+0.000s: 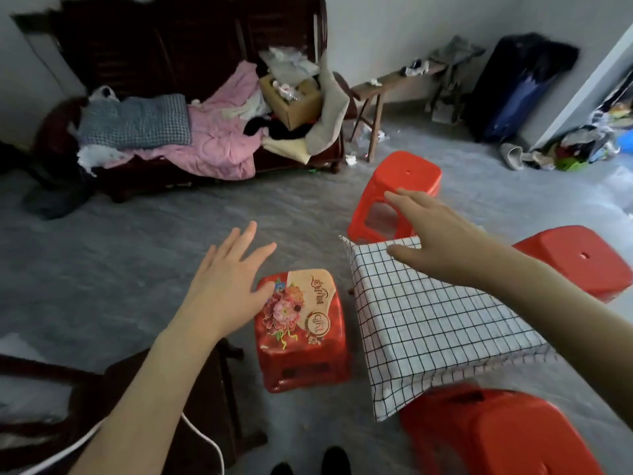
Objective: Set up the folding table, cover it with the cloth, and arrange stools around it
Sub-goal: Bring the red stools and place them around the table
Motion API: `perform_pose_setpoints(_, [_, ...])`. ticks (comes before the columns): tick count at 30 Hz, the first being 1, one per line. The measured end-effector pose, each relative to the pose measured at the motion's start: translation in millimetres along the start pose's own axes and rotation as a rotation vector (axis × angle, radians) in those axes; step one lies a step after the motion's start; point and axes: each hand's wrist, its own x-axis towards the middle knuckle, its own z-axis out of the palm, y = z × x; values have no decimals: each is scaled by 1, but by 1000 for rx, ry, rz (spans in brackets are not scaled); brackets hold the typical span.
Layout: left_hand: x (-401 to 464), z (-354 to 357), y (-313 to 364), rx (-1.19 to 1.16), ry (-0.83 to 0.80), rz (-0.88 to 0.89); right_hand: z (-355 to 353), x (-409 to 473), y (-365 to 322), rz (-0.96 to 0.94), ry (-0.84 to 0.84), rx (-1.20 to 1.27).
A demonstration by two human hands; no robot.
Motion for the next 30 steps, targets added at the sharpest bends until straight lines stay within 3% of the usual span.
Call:
perform_pose_setpoints(3, [-9,-32,15,5,-36,51,-39,-42,-11,19,-6,44])
perform_pose_setpoints(13, [-31,-103,90,0,160,412,-86,-168,-57,243,237,37])
perform_pose_setpoints(21, [-74,-71,133,17,63,707,-40,-278,-75,568,262,-6])
perform_pose_setpoints(30, [-153,-30,250,1,-95,1009,-19,-448,-82,925,319,38])
